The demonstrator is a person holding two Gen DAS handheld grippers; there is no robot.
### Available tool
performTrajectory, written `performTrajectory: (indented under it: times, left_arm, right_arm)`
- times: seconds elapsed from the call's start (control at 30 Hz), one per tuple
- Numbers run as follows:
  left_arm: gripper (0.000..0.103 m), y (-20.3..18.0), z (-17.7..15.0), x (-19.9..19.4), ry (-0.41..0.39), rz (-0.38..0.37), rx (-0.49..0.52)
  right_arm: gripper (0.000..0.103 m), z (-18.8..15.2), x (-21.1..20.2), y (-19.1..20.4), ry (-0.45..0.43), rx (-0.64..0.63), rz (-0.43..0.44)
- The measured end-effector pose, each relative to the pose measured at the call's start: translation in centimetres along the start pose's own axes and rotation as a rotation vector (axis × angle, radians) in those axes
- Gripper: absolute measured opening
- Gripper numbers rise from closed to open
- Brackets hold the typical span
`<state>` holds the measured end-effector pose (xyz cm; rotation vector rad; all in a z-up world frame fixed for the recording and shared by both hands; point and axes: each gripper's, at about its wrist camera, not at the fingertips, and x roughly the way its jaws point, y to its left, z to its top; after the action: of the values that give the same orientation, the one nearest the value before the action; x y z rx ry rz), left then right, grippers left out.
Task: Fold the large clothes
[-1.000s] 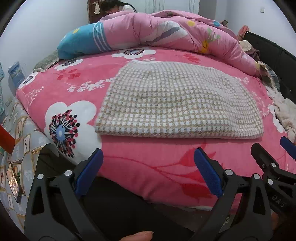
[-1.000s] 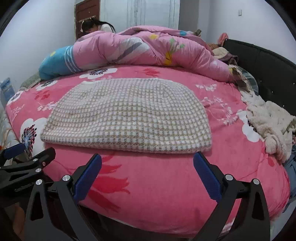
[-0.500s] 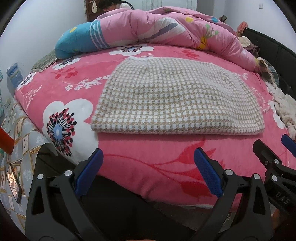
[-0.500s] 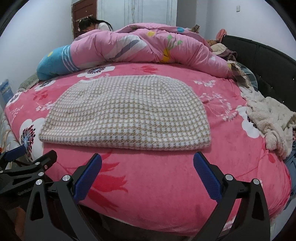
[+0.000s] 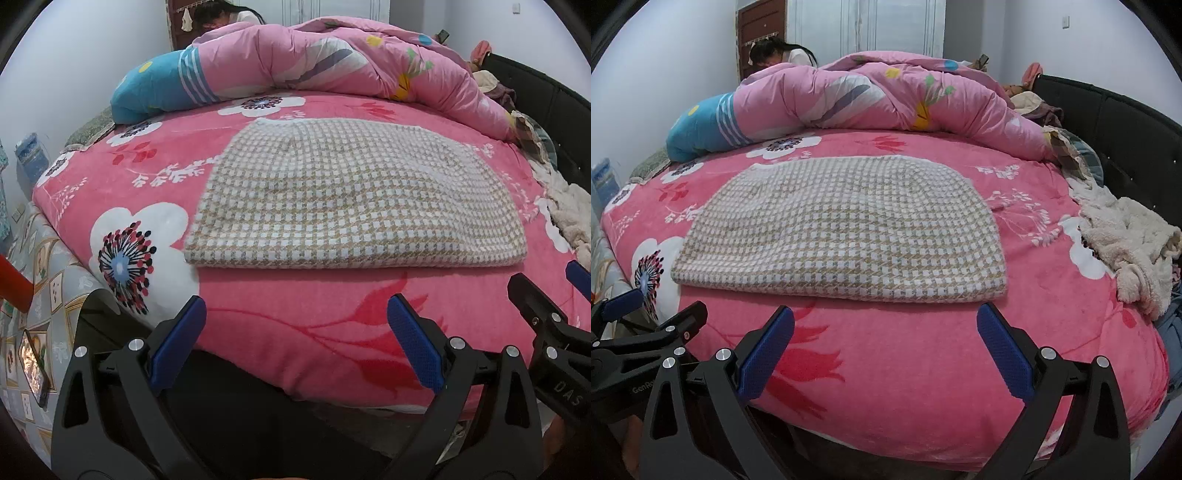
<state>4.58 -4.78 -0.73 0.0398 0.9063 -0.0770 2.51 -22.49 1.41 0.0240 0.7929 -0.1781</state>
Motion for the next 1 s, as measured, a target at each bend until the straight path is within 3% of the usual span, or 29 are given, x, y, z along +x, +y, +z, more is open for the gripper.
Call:
performTrajectory:
  times: [1.0]
  left_arm:
    - [0.095, 0.17, 0.29, -0.64, -0.017, 0.017, 0.01]
  right_arm:
    - [0.096, 0.09, -0.22, 0.17, 0.0, 0.0, 0.001]
